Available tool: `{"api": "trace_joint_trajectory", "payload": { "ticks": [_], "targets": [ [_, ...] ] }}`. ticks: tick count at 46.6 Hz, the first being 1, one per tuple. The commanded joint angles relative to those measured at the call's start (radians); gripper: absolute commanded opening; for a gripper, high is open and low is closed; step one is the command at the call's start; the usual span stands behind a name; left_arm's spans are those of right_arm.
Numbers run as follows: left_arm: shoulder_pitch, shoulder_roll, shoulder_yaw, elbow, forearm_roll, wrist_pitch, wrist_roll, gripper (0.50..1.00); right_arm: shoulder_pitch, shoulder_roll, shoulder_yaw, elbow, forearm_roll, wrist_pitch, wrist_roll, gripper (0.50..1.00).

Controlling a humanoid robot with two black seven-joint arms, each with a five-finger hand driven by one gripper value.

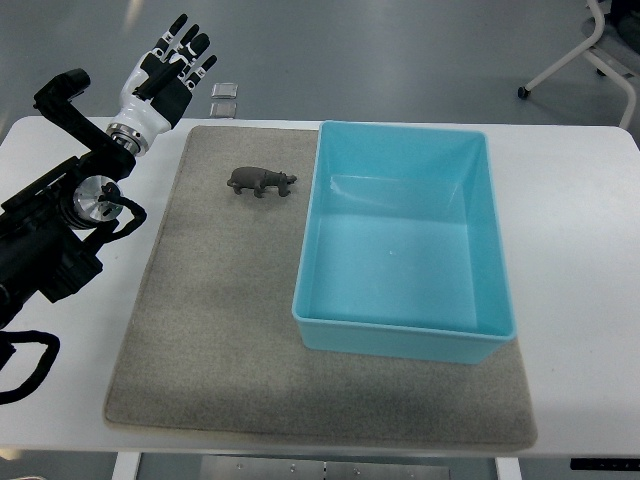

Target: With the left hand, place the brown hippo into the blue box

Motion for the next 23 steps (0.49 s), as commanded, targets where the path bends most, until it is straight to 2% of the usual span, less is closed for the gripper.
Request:
{"api": "trace_joint_trajectory", "payload": {
  "ticks": [1, 23],
  "targets": [
    [0.001, -0.001, 0.0, 0.0, -0.001, 0.002, 0.0, 0.996, 0.0, 0.0, 0.0, 0.0, 0.0, 0.0, 0.0, 0.936],
    [0.001, -0.001, 0.006, -0.003, 0.008, 0.002, 0.002, 0.996, 0.0, 0.0, 0.0, 0.0, 0.0, 0.0, 0.0, 0.936]
  ]
}}
